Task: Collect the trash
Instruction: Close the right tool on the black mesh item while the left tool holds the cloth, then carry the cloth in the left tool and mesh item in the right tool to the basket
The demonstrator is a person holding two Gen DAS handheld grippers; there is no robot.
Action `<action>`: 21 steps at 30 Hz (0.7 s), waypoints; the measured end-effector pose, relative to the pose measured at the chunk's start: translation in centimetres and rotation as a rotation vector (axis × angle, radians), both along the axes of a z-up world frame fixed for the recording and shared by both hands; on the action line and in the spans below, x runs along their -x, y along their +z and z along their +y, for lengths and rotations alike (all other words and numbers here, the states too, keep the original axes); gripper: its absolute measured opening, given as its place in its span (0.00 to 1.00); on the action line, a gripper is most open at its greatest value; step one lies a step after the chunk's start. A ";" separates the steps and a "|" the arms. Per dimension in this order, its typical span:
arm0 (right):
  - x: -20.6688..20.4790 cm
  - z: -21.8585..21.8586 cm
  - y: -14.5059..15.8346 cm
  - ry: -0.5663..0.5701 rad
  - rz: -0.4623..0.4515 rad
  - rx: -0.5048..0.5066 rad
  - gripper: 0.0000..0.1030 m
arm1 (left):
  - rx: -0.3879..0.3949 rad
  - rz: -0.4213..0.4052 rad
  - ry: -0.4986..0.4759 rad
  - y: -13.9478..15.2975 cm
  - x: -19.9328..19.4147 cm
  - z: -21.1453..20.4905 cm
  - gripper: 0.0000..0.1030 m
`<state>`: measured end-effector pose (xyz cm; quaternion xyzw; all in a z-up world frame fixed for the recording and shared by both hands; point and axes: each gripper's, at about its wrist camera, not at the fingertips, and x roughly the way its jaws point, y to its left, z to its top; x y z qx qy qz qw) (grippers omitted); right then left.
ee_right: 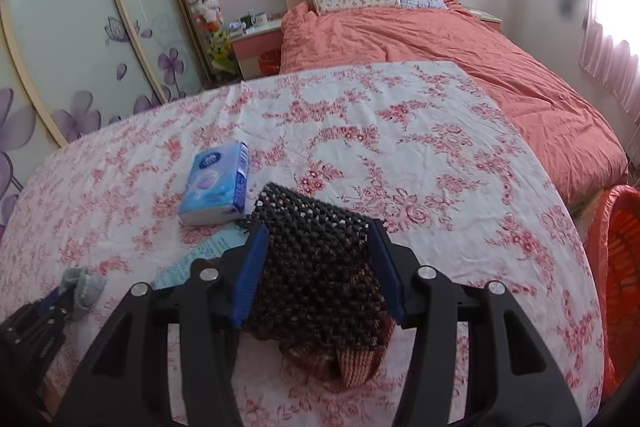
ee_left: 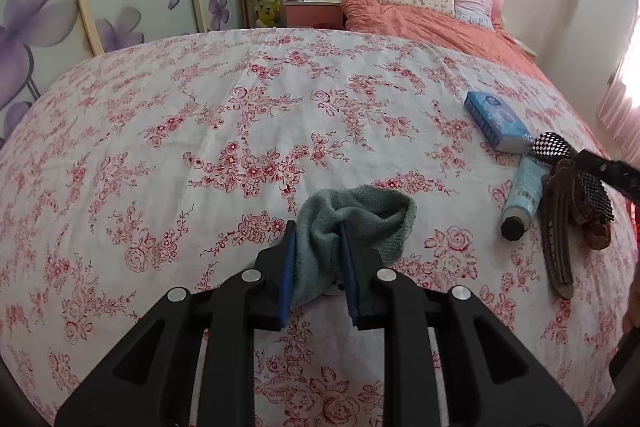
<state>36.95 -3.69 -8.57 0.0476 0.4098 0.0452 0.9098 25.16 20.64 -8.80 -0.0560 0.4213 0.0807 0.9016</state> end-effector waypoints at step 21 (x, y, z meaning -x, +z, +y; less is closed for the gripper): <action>3.0 -3.1 2.7 -0.014 -0.136 -0.029 0.10 | -0.005 0.002 0.001 -0.1 0.0 0.0 0.22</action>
